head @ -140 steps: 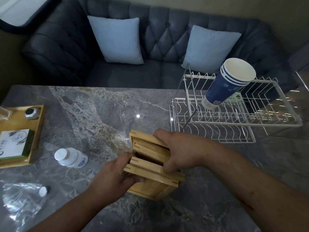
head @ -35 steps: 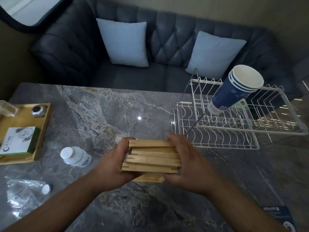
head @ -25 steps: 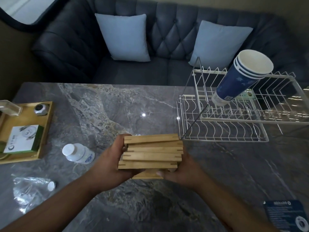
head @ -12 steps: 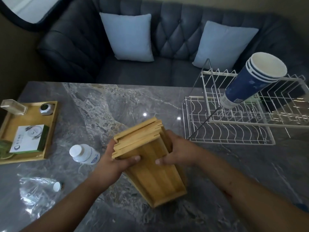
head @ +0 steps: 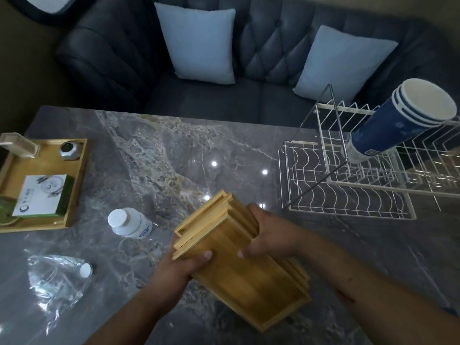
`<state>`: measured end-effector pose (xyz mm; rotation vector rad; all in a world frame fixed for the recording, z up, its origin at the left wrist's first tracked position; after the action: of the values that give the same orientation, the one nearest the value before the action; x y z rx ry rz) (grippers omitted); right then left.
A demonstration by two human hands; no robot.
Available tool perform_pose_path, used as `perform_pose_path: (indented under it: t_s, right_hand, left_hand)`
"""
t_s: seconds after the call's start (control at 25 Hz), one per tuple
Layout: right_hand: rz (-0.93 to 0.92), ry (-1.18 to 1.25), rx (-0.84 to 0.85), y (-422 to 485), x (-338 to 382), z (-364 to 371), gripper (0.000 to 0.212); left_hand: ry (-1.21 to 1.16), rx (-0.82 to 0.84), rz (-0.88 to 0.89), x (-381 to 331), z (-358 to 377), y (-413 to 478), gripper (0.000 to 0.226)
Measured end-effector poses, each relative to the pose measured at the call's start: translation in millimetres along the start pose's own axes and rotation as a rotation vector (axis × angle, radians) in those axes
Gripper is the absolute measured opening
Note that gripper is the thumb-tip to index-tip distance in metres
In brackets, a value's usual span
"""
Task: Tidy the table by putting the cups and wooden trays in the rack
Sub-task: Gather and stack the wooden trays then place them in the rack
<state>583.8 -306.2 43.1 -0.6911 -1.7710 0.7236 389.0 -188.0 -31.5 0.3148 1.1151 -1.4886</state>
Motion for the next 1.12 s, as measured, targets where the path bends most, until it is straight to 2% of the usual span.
perform_pose_path:
  t_s: [0.16, 0.32, 0.44, 0.56, 0.68, 0.84, 0.96, 1.04, 1.12]
  right_hand:
    - [0.010, -0.165, -0.068, -14.4, 14.1, -11.9, 0.084]
    - [0.014, -0.316, -0.169, -18.4, 17.3, -11.4, 0.087]
    - [0.002, -0.361, -0.257, -17.5, 16.1, -10.0, 0.083]
    - [0.003, -0.423, -0.322, -11.7, 16.8, -11.8, 0.080]
    - [0.008, -0.522, -0.354, -5.7, 18.9, -11.9, 0.076]
    - [-0.010, -0.659, -0.333, 2.6, 24.9, -3.9, 0.074]
    - [-0.038, -0.790, -0.306, 12.7, 29.7, 11.1, 0.076]
    - [-0.067, -0.835, -0.308, 16.7, 31.8, 21.1, 0.074]
    - [-0.094, -0.857, -0.320, 17.0, 31.9, 27.0, 0.074]
  left_hand:
    - [-0.008, 0.007, -0.050, 5.2, -1.4, 9.7, 0.077]
    - [-0.100, 0.066, -0.075, 17.1, 2.9, 20.9, 0.090]
    - [-0.080, 0.065, -0.074, 17.0, 2.2, 28.2, 0.090]
    - [0.175, -0.003, -0.061, 9.4, -7.2, 36.3, 0.088]
    - [0.525, -0.192, -0.096, -1.9, -19.0, 37.0, 0.097]
    - [0.905, -0.286, 0.049, -23.6, -13.4, 37.0, 0.116]
    - [1.136, -0.171, 0.127, -36.2, -3.1, 44.3, 0.131]
    - [1.092, -0.039, 0.114, -39.7, 0.2, 47.6, 0.134]
    - [1.063, 0.004, 0.128, -41.5, 1.4, 46.0, 0.122]
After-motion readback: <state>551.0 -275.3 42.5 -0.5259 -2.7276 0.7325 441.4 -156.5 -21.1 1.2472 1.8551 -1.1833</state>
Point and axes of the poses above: each hand's wrist, its own y-axis towards the middle knuckle, its own z-axis out of the palm, x = y × z, the point moved 7 cm from there along y, towards the middle knuckle, and after that the axes turned 13 degrees about x, right-handed, at the moved point
